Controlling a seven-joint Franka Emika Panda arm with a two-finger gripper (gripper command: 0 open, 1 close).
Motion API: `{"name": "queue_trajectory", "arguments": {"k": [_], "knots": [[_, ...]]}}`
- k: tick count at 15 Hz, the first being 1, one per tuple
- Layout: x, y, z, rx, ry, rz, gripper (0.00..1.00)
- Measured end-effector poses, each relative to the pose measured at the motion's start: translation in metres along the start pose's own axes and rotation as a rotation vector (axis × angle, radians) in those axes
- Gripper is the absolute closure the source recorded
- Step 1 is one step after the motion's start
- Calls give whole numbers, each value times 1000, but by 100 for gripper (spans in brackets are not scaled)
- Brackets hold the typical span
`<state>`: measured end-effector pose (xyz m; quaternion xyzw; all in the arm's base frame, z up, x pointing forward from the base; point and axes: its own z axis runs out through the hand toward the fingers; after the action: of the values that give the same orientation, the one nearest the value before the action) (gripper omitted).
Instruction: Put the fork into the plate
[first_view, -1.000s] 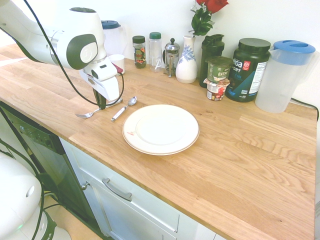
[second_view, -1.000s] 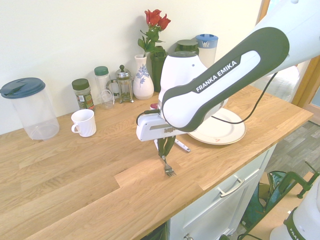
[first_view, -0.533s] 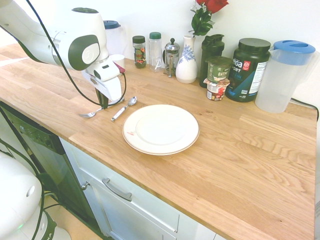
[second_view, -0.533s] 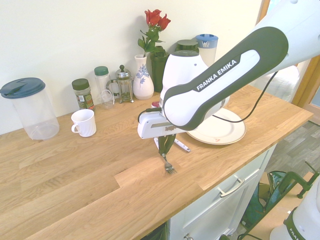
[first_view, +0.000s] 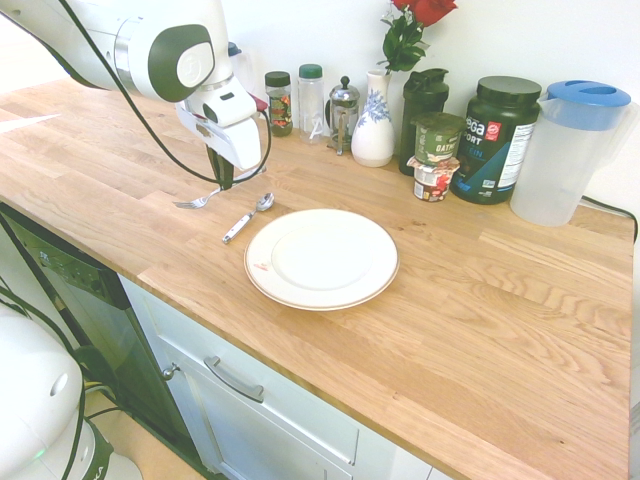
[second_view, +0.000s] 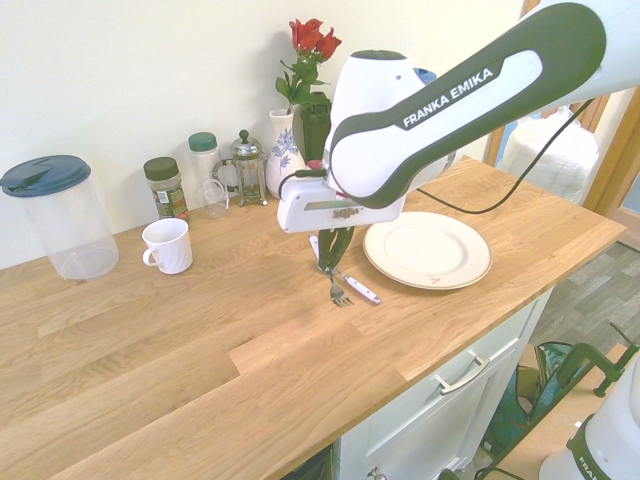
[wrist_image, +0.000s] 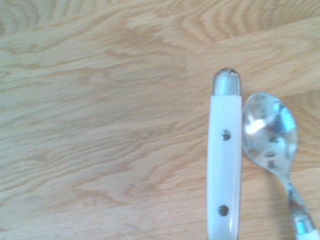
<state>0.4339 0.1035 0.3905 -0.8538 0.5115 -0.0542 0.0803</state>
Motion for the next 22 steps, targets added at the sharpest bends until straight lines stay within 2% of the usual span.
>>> {"name": "queue_trajectory", "arguments": {"k": [6,10,18,19,22], "knots": [[68,79,-28,-4,48,97,100],[90,122,-11,-39,37,138,100],[110,132,1,-44,28,155,100],[110,132,4,-46,25,157,0],[111,132,7,-44,17,160,0]]}}
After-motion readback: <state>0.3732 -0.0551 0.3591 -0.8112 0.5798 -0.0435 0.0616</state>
